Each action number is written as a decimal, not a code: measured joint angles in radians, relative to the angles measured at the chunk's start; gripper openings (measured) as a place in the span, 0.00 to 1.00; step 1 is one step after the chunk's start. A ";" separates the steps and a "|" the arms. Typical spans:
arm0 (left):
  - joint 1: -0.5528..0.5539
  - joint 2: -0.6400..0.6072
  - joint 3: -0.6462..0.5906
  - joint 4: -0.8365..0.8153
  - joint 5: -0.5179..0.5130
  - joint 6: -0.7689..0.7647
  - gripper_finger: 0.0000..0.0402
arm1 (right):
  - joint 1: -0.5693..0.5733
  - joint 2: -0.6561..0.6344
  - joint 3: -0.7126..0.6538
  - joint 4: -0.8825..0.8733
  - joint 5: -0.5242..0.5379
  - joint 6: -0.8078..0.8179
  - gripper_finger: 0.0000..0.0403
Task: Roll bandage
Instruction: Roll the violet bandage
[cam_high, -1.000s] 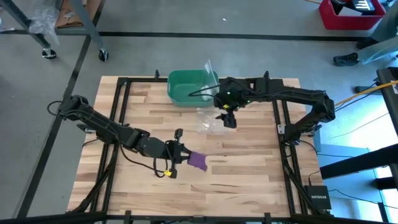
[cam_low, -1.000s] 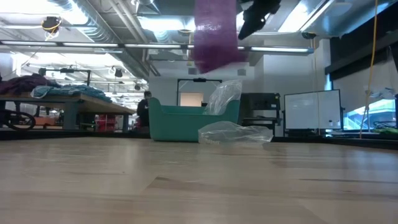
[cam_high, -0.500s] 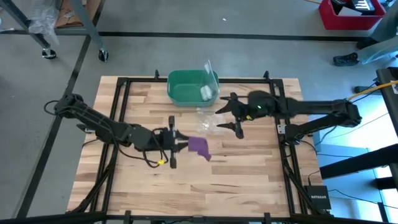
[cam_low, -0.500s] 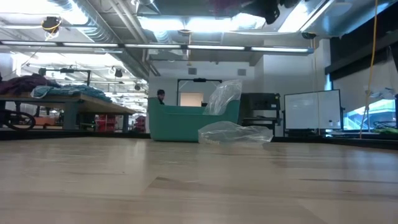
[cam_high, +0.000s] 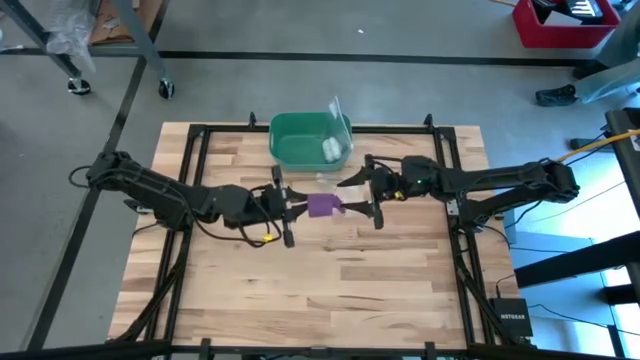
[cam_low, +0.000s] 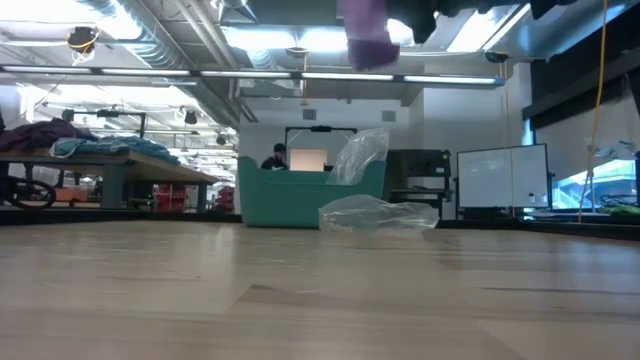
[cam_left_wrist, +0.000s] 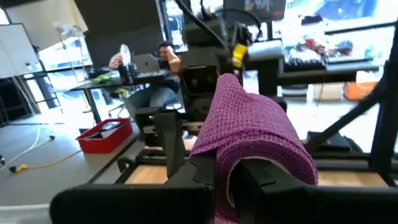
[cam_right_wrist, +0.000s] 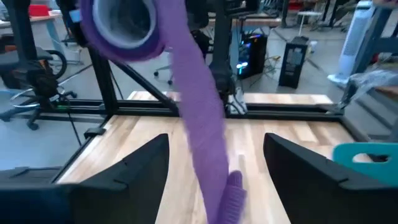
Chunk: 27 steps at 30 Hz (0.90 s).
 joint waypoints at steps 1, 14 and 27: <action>-0.004 0.000 0.000 -0.008 0.000 0.003 0.04 | 0.007 0.009 0.000 0.003 -0.003 0.010 0.65; -0.005 0.000 0.000 0.000 0.073 -0.002 0.04 | 0.085 0.091 0.000 0.086 0.133 -0.157 0.47; -0.009 0.001 0.000 0.017 0.308 -0.077 0.04 | 0.088 0.091 0.000 0.103 0.216 -0.226 0.03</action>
